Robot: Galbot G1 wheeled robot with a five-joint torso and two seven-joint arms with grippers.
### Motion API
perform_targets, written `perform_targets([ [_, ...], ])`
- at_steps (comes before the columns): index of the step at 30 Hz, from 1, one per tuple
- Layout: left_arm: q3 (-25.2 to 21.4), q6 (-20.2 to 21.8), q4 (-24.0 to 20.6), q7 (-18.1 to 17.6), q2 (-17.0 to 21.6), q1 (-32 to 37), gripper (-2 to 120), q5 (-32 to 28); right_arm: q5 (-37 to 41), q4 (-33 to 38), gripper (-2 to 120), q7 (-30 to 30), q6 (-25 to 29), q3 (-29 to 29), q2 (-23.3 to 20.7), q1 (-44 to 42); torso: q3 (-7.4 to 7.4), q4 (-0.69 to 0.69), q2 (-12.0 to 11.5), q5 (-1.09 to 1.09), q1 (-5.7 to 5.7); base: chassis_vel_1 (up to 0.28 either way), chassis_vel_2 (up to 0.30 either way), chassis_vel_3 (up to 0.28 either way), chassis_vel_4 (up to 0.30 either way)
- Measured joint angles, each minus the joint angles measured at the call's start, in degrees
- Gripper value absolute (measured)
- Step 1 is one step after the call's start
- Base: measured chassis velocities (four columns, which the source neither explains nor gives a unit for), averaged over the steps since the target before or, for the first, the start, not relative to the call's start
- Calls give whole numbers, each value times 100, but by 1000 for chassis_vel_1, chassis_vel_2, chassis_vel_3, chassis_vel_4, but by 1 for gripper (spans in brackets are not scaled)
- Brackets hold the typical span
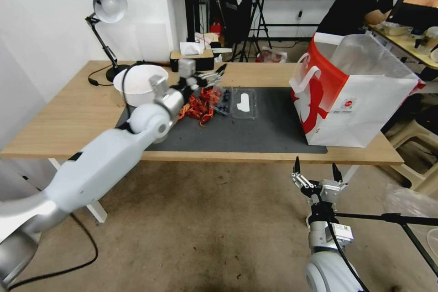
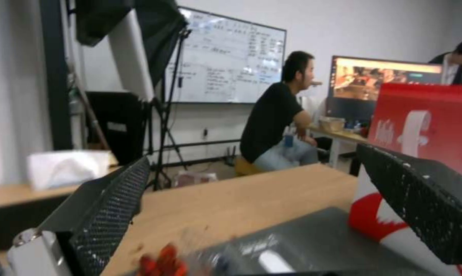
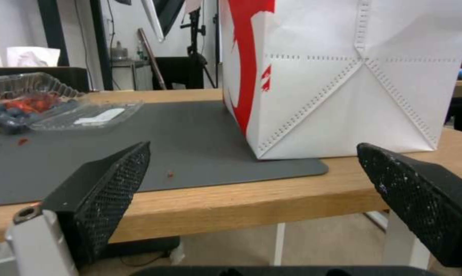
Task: Pick up the trash from the table and place it into the takeout bag.
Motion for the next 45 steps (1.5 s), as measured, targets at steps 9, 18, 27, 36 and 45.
perform_targets([
  [9,-919,-91,-508,119,373,1173,100,194,-35,-48,100,-9,8,-54,-8,15,0,0,0,1,0,0,0,0,0],
  [18,-1866,-315,-991,185,529,2486,100,662,-76,-97,100,-23,40,-92,-22,13,-1,-1,0,2,0,0,0,0,0],
  [27,-2459,-529,-1208,134,452,3365,100,1072,-87,-109,100,-29,82,-86,-19,-26,0,-1,0,1,1,0,0,0,0],
  [36,-2973,-724,-1413,78,145,4388,100,1967,-101,-118,100,-31,128,-21,23,-84,0,-2,0,-1,1,0,0,0,0],
  [45,-3462,-974,-1702,66,-151,5383,100,2558,-76,-136,100,-82,130,-76,18,0,0,0,0,0,0,0,0,0,0],
])
